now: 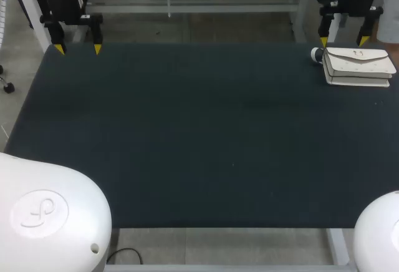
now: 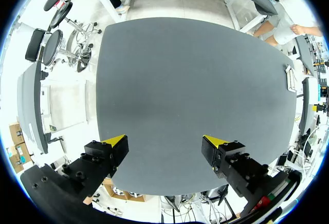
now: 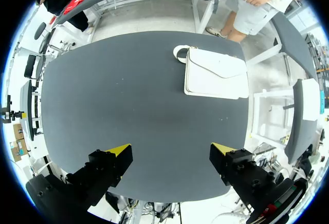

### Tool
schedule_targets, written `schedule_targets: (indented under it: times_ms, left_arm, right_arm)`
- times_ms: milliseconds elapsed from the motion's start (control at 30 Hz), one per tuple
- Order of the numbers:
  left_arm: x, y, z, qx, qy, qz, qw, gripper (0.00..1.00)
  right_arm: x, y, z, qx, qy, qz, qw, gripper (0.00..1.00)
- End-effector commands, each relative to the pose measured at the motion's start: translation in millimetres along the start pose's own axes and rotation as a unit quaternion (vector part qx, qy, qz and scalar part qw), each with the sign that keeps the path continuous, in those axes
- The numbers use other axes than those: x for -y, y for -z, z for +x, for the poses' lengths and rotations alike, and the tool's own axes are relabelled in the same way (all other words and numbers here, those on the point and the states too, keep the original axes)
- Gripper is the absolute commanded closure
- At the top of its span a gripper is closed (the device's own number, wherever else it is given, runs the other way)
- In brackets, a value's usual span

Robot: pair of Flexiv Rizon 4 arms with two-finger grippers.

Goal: Pick up the bag, open it, inspect its contents, close it, and place it on the opposite side

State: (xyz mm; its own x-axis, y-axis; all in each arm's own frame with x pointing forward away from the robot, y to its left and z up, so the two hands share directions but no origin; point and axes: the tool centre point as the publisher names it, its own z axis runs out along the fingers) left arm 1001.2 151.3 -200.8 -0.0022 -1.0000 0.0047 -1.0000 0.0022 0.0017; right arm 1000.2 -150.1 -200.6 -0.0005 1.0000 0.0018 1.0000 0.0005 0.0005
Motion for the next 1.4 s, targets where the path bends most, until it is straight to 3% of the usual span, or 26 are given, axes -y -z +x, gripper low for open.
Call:
schedule_targets:
  times_ms: [33,933,1200,1400]
  left_arm:
    - [0,0,0.6,0.001,0.000,0.000,1.000,0.00]
    - [0,0,0.6,0.001,0.000,0.000,1.000,0.00]
    - [-8,-1,10.5,-0.026,-0.095,0.050,0.994,0.00]
    - [-15,-4,15.8,-0.065,-0.185,0.090,0.976,0.00]
  right_arm:
    - [-0.5,0,0.2,0.000,0.000,0.001,1.000,0.00]
    - [-0.5,0,0.2,0.000,0.000,0.001,1.000,0.00]
    - [-2.4,-2,-3.0,-0.001,-0.001,0.002,1.000,0.00]
    - [-7.9,-10,-22.0,-0.017,-0.013,0.007,1.000,0.00]
